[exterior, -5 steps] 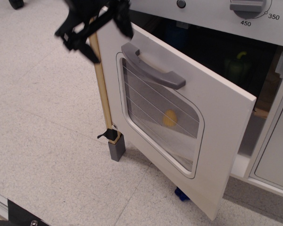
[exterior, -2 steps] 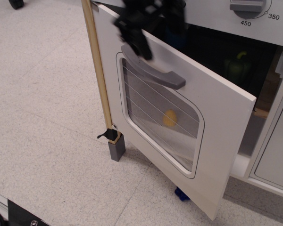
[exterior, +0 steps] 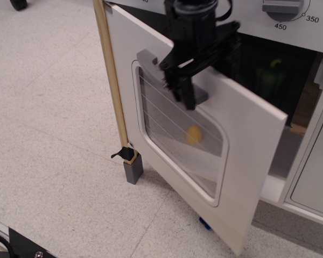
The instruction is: Open oven
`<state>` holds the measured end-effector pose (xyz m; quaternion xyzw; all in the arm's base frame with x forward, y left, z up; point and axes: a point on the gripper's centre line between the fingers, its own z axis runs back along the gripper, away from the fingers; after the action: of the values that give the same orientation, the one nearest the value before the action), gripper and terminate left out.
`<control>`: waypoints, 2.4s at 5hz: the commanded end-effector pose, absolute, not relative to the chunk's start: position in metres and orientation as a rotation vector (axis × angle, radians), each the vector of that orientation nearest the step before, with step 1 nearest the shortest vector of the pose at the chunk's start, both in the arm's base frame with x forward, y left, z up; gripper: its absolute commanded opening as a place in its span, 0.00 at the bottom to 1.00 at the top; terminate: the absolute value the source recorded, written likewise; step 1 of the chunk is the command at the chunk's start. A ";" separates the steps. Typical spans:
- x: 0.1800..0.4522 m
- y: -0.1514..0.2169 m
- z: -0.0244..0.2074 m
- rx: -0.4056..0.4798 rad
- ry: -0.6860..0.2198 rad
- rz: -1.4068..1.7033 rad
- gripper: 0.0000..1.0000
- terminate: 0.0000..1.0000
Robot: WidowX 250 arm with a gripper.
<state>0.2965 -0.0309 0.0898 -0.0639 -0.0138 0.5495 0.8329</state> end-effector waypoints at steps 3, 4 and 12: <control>0.239 0.078 0.098 -0.021 -0.066 1.002 1.00 0.00; 0.226 0.110 0.090 0.022 -0.095 0.913 1.00 0.00; 0.259 0.093 0.162 -0.110 -0.039 0.642 1.00 0.00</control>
<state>0.2398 0.0782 0.1440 -0.0574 0.0086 0.3178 0.9464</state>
